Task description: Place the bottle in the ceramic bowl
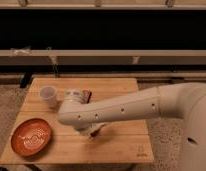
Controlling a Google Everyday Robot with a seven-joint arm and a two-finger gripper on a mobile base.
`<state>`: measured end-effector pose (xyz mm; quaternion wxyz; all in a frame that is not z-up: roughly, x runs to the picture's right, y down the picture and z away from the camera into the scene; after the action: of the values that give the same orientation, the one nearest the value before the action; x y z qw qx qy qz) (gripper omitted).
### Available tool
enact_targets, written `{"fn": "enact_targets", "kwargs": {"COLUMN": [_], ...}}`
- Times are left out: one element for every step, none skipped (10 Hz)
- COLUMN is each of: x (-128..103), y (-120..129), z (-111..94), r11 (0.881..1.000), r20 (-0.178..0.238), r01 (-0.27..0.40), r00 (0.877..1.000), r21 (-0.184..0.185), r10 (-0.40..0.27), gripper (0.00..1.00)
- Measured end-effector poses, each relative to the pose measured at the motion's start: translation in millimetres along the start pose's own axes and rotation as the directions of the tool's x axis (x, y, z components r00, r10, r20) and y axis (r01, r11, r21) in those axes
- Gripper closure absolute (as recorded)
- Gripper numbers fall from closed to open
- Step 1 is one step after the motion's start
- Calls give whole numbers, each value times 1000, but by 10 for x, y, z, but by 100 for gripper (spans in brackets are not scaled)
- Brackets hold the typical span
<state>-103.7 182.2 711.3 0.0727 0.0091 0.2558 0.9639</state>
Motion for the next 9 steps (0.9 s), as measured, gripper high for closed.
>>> {"fn": "enact_targets", "kwargs": {"x": [265,492,709,958,1277,1498,1817,2029,2187], "y": [107,175,230,287,336,345,331,315,297], "z": [-94,-169,-246,-341,-461,-541,-634,-679,-695], "r11": [999,998,995,991,984,976,963,953,945], "r20": [-16,-29,-43,-57,-78,-93,-121,-145,-171], "r01": [33,62,91,125,170,204,254,287,310], "r00": [999,998,995,990,982,973,957,943,931], "r21": [-12,-21,-31,-44,-61,-72,-86,-96,-101], "r10": [-33,-63,-92,-128,-174,-210,-263,-299,-323], "gripper": [100,100,100,100,100,100,100,100,100]}}
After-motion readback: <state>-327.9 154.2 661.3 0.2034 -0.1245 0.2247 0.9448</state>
